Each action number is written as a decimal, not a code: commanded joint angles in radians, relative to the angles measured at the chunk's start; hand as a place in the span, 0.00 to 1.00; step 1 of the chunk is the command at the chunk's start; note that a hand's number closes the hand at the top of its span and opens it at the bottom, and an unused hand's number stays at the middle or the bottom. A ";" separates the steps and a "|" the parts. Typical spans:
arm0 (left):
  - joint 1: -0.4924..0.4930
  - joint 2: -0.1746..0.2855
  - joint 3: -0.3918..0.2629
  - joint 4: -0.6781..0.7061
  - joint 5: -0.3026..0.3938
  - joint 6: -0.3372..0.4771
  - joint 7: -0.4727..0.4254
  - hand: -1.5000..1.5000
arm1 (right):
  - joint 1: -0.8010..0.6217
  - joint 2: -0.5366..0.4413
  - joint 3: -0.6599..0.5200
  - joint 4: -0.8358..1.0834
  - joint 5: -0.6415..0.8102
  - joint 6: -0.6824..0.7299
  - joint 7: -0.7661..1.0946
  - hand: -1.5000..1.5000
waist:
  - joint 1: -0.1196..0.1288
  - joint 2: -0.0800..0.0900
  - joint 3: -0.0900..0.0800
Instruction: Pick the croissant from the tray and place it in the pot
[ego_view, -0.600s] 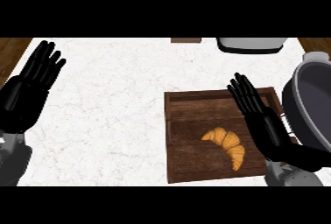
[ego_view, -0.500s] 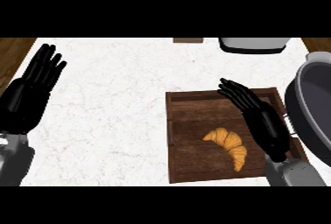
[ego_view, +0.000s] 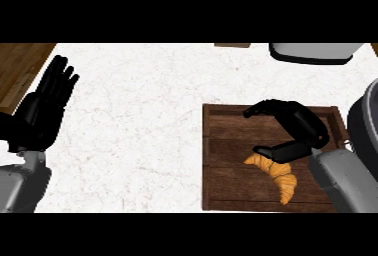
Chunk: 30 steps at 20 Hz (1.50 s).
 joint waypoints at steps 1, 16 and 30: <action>-0.005 -0.021 -0.012 0.011 -0.036 0.048 0.009 0.50 | -0.038 -0.044 -0.056 0.195 -0.042 0.216 -0.211 0.00 | -0.011 0.000 0.005; -0.017 -0.038 -0.010 0.045 -0.053 0.060 0.016 0.50 | -0.325 -0.227 0.192 0.185 0.256 0.467 -0.287 0.00 | -0.022 -0.021 -0.002; 0.009 -0.080 -0.026 0.042 -0.094 0.093 -0.001 0.50 | -0.351 -0.325 0.489 0.133 0.496 0.328 -0.507 0.00 | -0.057 -0.025 -0.003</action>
